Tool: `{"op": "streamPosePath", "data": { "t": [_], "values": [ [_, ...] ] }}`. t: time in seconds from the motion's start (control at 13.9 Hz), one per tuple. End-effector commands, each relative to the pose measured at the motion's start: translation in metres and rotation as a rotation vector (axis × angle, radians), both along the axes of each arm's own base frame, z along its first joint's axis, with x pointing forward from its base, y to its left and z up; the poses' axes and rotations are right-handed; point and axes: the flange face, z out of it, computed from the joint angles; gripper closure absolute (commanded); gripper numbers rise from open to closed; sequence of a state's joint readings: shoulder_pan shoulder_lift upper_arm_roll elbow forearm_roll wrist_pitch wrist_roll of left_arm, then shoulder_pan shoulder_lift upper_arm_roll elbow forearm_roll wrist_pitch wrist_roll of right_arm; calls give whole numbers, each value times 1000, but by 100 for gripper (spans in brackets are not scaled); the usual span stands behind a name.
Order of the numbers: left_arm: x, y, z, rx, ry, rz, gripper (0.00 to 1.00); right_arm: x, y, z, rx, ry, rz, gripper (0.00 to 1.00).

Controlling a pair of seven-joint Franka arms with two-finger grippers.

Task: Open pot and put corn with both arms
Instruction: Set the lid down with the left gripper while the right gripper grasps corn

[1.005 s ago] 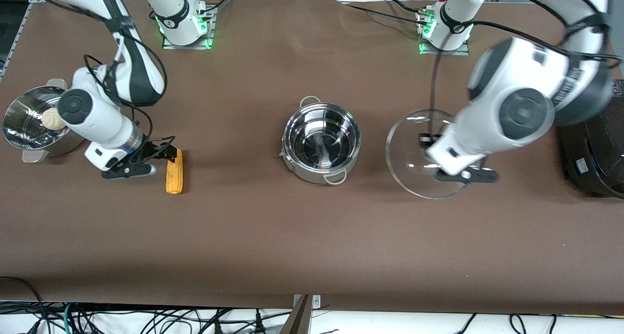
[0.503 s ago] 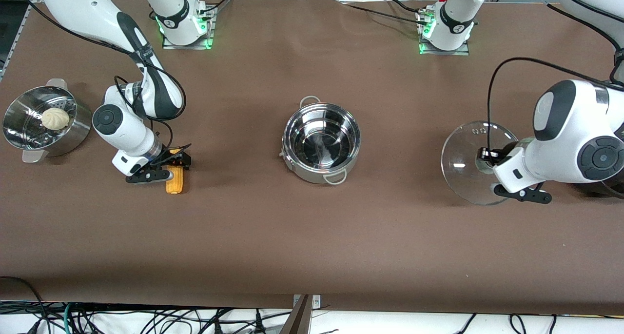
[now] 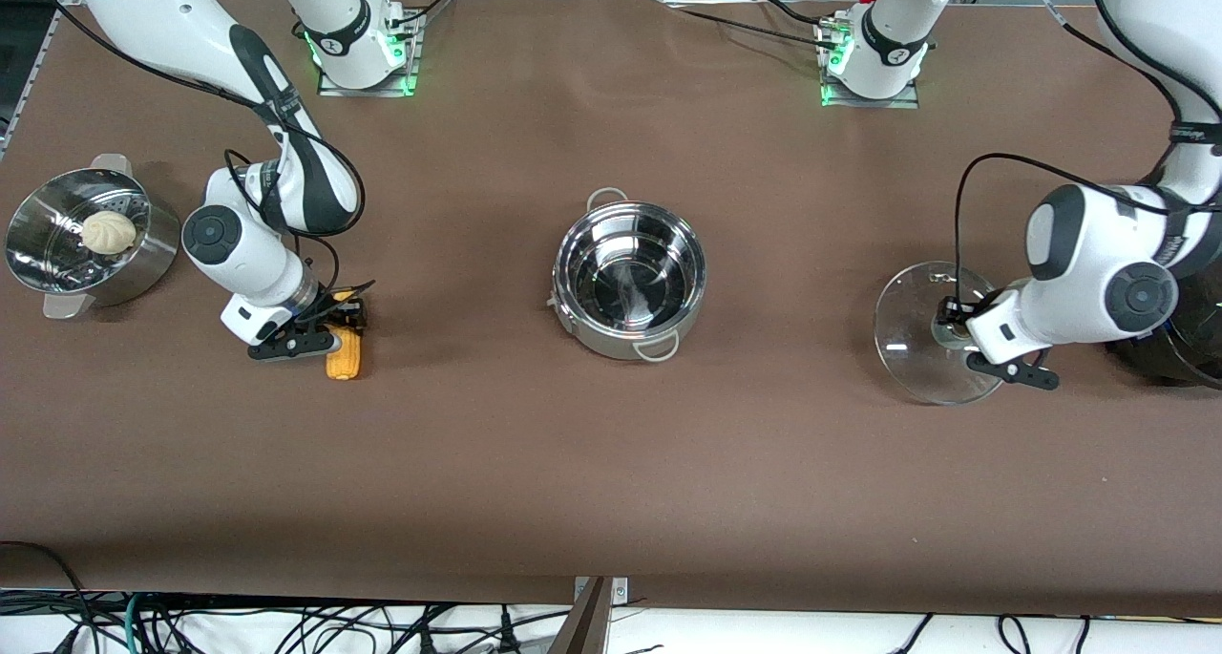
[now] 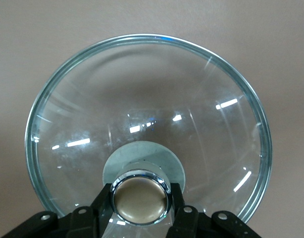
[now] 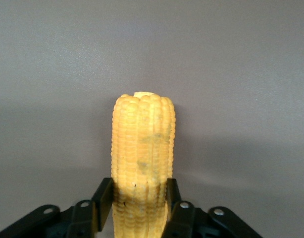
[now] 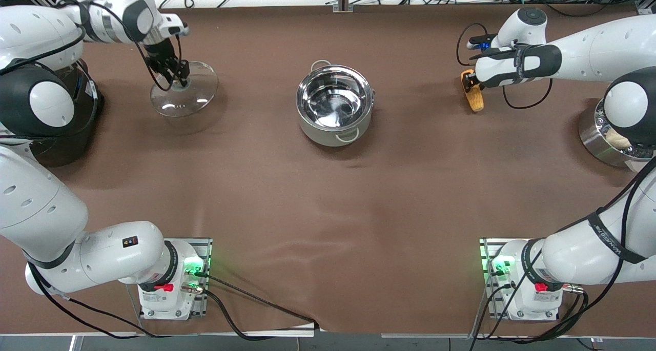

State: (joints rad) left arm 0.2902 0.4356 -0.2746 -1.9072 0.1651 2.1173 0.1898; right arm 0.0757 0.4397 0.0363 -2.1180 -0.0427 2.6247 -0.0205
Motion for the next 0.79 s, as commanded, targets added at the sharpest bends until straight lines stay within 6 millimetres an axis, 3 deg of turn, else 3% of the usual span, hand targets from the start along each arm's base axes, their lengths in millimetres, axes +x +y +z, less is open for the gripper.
{"op": "streamPosePath", "data": {
  "t": [0.0, 0.14, 0.22, 0.36, 0.65, 0.72],
  "values": [
    [-23, -3, -2, 29, -47, -59, 85, 0, -1, -3, 1, -9, 18, 71],
    [-23, -4, -10, 25, -35, -61, 84, 1, -1, -1, 1, -11, 18, 81],
    [-24, -4, -14, 34, -30, -72, 84, 4, -1, 5, 1, -16, 18, 81],
    [-24, -6, -20, 53, -24, -103, 78, 13, 5, 37, -3, -2, 25, 83],
    [-24, -8, -30, 46, -8, -99, 27, 64, 53, 141, -24, 124, 70, 83],
    [-24, -8, -30, 46, -8, -100, 0, 68, 66, 155, -26, 135, 84, 83]
  ]
}}
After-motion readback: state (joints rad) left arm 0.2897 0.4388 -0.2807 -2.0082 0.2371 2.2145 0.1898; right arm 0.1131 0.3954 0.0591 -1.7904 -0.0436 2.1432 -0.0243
